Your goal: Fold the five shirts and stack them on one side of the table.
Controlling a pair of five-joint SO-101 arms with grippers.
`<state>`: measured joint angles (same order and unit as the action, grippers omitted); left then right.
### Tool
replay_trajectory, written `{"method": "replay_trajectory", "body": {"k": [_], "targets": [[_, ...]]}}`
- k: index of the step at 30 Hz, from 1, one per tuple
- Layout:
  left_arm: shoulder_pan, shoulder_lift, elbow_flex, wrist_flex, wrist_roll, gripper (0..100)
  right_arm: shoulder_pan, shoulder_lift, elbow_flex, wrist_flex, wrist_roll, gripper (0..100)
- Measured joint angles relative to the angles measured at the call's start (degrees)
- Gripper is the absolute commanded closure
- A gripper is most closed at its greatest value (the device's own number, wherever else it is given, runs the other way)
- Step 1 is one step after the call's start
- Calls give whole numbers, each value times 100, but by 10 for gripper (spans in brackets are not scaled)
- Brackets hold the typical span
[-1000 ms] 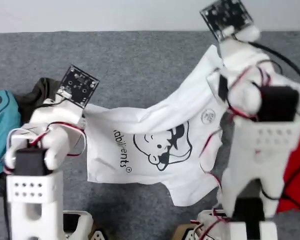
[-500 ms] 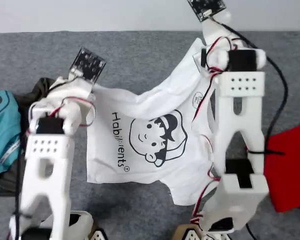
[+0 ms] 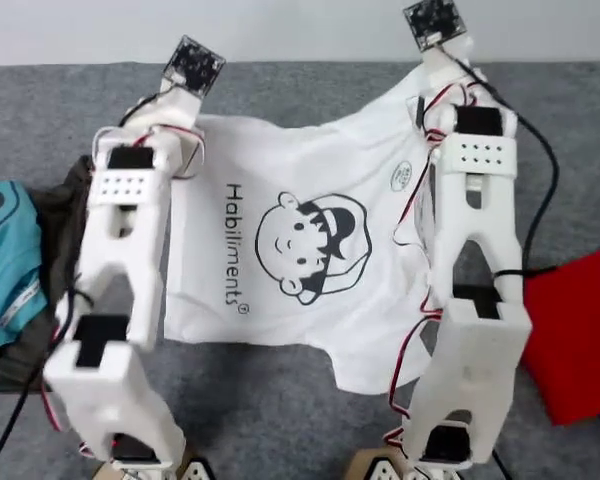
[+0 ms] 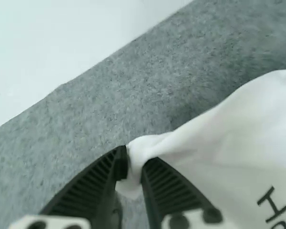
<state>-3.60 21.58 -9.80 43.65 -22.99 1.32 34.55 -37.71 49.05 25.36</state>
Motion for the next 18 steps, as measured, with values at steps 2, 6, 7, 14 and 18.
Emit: {"method": "replay_trajectory", "body": {"k": [2, 6, 7, 14, 18], "targets": [[0, 466, -607, 246, 0, 997, 0, 167, 0, -290, 0, 987], [0, 1310, -1873, 853, 0, 997, 0, 378, 0, -580, 0, 987], [0, 1503, -2198, 1037, 0, 997, 0, 413, 0, -598, 0, 987], [0, 2673, -4308, 2611, -431, 997, 0, 484, 0, -545, 0, 987], [0, 3130, -5284, 3824, -941, 997, 0, 484, -26, 211, 290, 987]]}}
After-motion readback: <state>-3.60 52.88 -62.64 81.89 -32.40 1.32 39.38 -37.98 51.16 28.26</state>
